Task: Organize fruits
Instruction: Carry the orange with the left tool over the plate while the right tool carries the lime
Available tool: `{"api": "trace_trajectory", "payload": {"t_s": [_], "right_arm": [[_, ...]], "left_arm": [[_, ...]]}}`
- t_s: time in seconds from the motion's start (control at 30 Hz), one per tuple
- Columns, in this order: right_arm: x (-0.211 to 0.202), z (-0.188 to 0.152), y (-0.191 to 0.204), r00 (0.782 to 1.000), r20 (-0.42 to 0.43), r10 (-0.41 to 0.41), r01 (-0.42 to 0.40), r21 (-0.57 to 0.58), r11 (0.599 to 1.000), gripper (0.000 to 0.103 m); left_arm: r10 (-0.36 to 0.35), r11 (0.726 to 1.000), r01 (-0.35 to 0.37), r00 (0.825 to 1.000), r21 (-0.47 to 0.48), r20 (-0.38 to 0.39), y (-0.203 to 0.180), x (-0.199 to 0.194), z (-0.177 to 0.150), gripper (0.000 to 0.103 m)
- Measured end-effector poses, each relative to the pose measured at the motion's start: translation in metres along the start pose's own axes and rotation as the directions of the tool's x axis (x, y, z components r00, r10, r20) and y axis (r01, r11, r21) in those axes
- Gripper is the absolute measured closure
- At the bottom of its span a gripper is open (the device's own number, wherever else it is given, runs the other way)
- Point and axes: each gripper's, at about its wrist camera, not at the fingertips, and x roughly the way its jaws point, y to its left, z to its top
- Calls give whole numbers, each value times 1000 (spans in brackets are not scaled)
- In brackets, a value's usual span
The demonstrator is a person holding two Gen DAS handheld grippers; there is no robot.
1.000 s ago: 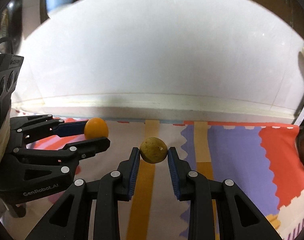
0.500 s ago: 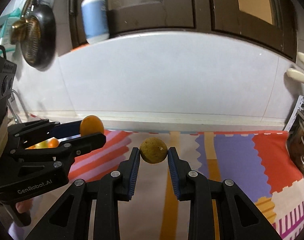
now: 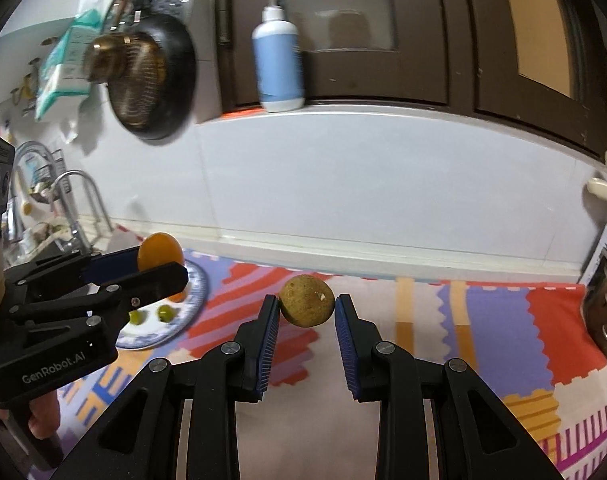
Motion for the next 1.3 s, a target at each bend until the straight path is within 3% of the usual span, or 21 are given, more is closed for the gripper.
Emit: {"api": "trace_trajectory", "payload": {"t_s": [0.3, 0.63, 0.87, 1.3], "right_arm": [[-1, 0, 54, 997, 7, 79, -79, -28, 997, 73], [24, 3, 111, 989, -21, 148, -149, -69, 986, 73], [50, 9, 141, 981, -49, 187, -191, -95, 977, 73], [115, 6, 192, 962, -146, 229, -250, -143, 958, 73]], "left_arm": [[95, 994, -95, 995, -58, 8, 44, -42, -16, 66], [205, 971, -205, 979, -122, -9, 102, -63, -36, 66], [254, 954, -256, 967, -157, -36, 140, -59, -44, 66], [279, 945, -293, 954, -146, -112, 200, -26, -62, 66]]}}
